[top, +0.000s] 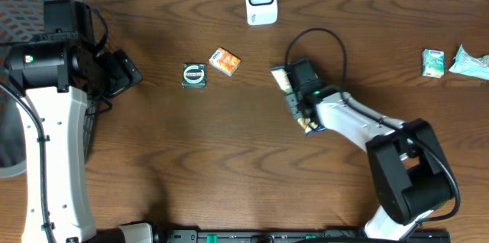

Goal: Scan the item barcode

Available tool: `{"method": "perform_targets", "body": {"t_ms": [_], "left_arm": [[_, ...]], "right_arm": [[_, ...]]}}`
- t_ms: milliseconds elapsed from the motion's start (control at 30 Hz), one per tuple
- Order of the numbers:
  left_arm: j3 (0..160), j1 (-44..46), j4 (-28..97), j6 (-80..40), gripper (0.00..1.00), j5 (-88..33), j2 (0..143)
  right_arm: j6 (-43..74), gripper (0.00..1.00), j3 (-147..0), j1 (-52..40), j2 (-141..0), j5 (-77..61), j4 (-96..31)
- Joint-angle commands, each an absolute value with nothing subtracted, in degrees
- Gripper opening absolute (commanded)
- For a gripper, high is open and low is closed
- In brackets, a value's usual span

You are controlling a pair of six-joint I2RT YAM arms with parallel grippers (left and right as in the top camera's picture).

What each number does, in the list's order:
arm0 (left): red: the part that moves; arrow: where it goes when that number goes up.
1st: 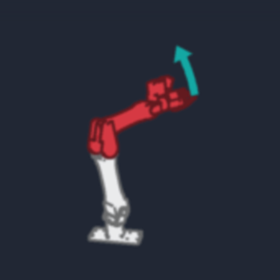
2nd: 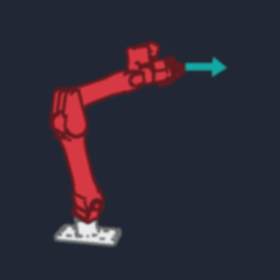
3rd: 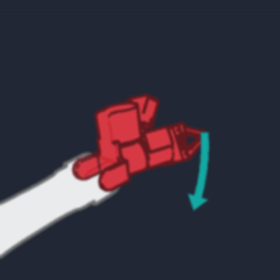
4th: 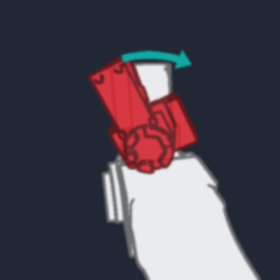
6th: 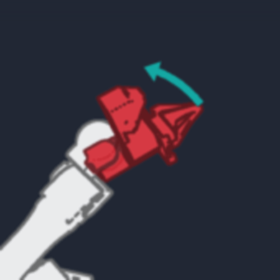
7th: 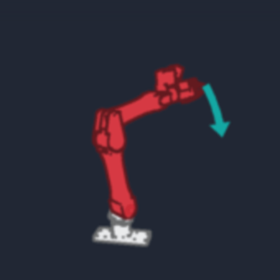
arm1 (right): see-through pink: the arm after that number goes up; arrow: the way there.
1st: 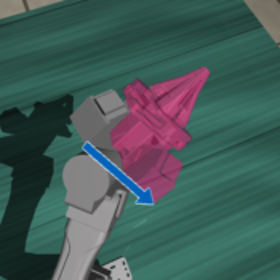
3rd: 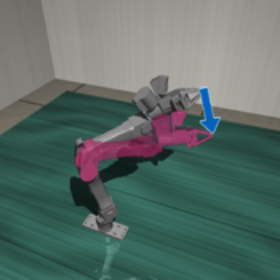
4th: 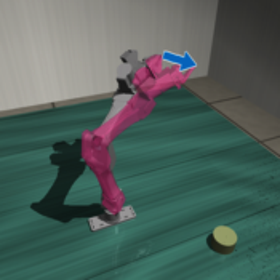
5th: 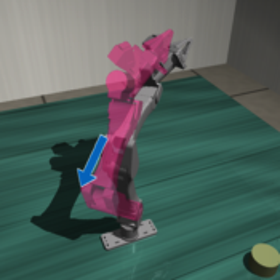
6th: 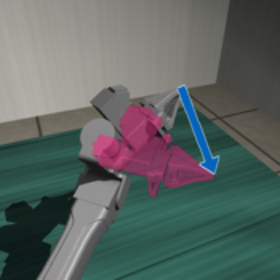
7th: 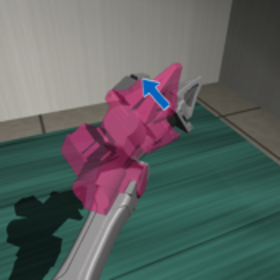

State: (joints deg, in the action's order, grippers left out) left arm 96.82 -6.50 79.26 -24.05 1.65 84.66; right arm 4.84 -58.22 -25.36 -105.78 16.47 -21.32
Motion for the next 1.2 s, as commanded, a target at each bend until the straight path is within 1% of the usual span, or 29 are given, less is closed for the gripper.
{"method": "perform_targets", "body": {"t_ms": [0, 100, 133, 333, 500, 633, 767, 1033, 1167], "left_arm": [[96.6, -6.6, 79.4, -24.3, 0.98, 2.0, 85.0], [96.6, -6.6, 79.4, -24.3, 0.97, 2.0, 85.0], [96.6, -6.6, 79.4, -24.3, 0.98, 2.0, 85.0], [96.6, -6.6, 79.4, -24.3, 0.98, 2.0, 85.0], [96.6, -6.6, 79.4, -24.3, 0.98, 2.0, 85.0], [96.6, -6.6, 79.4, -24.3, 0.98, 2.0, 85.0], [96.6, -6.6, 79.4, -24.3, 0.98, 2.0, 85.0], [96.6, -6.6, 79.4, -24.3, 0.98, 2.0, 85.0], [96.6, -6.6, 79.4, -24.3, 0.98, 2.0, 85.0]], "right_arm": [[4.0, 0.36, -54.6, -21.6, -109.1, 6.1, -23.4], [4.2, 0.03, -55.3, -20.2, -109.1, 0.6, -24.5], [4.3, 0.01, -56.0, -19.7, -109.1, -1.9, -25.6], [6.4, 0.01, -66.5, -15.9, -108.6, -18.8, -38.5], [6.1, 0.01, -75.1, -12.5, -108.6, -39.1, -47.6], [-1.9, 0.01, -76.1, -10.7, -108.6, -59.8, -49.3], [-10.5, 0.01, -76.1, -10.4, -108.6, -75.6, -51.3], [-10.6, 0.01, -76.1, -10.5, -108.6, -89.5, -51.3], [-8.0, 0.01, -76.1, -10.6, -108.6, -89.5, -51.9]]}}
